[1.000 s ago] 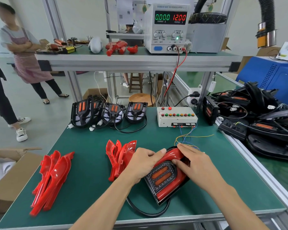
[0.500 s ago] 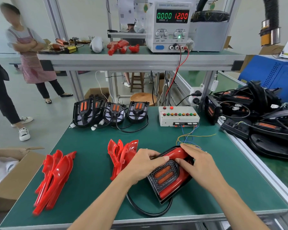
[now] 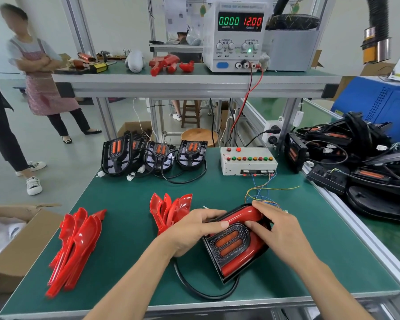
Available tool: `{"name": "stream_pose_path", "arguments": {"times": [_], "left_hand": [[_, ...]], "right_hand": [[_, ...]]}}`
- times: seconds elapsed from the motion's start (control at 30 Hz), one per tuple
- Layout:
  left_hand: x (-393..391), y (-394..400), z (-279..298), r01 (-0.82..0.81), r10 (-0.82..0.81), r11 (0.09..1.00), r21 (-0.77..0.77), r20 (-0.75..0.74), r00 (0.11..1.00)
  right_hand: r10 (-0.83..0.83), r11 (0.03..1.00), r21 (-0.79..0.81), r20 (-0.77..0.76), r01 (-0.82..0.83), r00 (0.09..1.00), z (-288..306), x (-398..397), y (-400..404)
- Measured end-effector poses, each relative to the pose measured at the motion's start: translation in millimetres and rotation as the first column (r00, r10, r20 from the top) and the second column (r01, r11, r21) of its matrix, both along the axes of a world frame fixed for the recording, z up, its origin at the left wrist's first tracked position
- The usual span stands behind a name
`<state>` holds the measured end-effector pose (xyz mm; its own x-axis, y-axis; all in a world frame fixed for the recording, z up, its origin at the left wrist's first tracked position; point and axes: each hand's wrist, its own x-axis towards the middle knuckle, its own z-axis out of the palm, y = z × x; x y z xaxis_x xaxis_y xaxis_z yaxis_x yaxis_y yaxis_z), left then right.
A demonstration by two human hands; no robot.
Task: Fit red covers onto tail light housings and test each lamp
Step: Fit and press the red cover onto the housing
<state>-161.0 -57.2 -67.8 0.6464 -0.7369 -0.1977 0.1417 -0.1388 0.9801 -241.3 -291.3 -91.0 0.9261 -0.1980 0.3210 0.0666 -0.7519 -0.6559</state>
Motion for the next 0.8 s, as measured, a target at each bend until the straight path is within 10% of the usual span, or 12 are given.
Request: {"name": "stream_pose_path", "arguments": {"times": [0.4,0.8], "left_hand": [[-31.8,-4.7,-25.8,-0.526,0.524,0.849,0.04,0.061,0.85],[-59.6,-26.0,-40.7,-0.691,0.655,0.717,-0.096,-0.248,0.714]], "right_hand": [[-0.139,0.989,0.054,0.068,0.136,0.988,-17.6,-2.1,2.8],[-0.209,0.978,0.036,0.082,0.207,0.974,-12.0,-17.2,17.2]]}}
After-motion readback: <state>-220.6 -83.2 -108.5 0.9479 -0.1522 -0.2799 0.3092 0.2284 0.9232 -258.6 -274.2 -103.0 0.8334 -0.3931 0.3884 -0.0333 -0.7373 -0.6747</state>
